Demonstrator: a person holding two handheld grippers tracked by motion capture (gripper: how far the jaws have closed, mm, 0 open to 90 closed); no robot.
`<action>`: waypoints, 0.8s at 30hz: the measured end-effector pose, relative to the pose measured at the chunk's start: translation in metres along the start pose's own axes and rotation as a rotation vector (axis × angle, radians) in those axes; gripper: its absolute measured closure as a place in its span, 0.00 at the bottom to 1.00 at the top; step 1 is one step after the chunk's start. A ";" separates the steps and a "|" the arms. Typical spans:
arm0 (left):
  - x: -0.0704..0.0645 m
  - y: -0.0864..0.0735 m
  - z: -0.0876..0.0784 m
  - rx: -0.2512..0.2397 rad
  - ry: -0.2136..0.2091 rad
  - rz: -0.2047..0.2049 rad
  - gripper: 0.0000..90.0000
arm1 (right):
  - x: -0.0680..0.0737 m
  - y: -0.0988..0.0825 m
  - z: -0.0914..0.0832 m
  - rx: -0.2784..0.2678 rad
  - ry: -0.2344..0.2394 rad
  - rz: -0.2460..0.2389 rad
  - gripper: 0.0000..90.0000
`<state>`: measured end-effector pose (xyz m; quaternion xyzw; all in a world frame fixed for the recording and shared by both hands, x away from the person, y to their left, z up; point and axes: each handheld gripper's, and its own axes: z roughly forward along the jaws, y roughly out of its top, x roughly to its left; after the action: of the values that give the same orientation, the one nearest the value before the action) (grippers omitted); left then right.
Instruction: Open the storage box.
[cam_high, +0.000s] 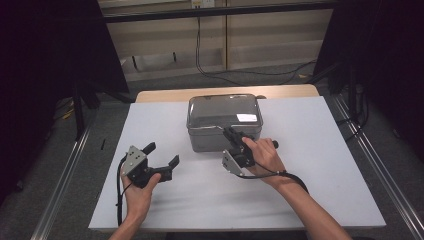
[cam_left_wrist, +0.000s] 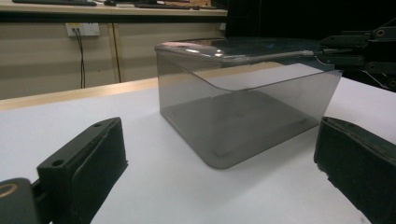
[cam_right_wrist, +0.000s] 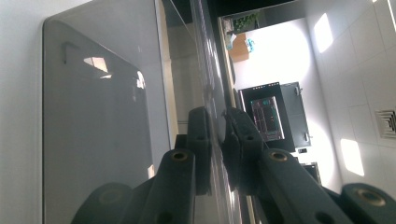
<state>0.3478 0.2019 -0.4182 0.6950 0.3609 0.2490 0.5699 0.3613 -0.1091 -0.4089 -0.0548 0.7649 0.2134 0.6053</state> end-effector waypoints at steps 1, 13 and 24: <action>0.001 0.001 0.003 -0.007 -0.001 -0.004 0.02 | -0.001 0.000 0.000 0.000 0.001 0.001 0.90; 0.001 0.007 0.027 0.006 -0.033 0.053 0.04 | -0.003 0.000 0.000 -0.007 -0.011 0.017 0.90; 0.000 0.019 0.048 0.003 -0.036 0.080 0.06 | -0.008 0.001 0.001 -0.002 -0.019 0.031 0.89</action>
<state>0.3885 0.1704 -0.4108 0.7142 0.3229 0.2587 0.5646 0.3643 -0.1093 -0.4012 -0.0414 0.7598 0.2241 0.6089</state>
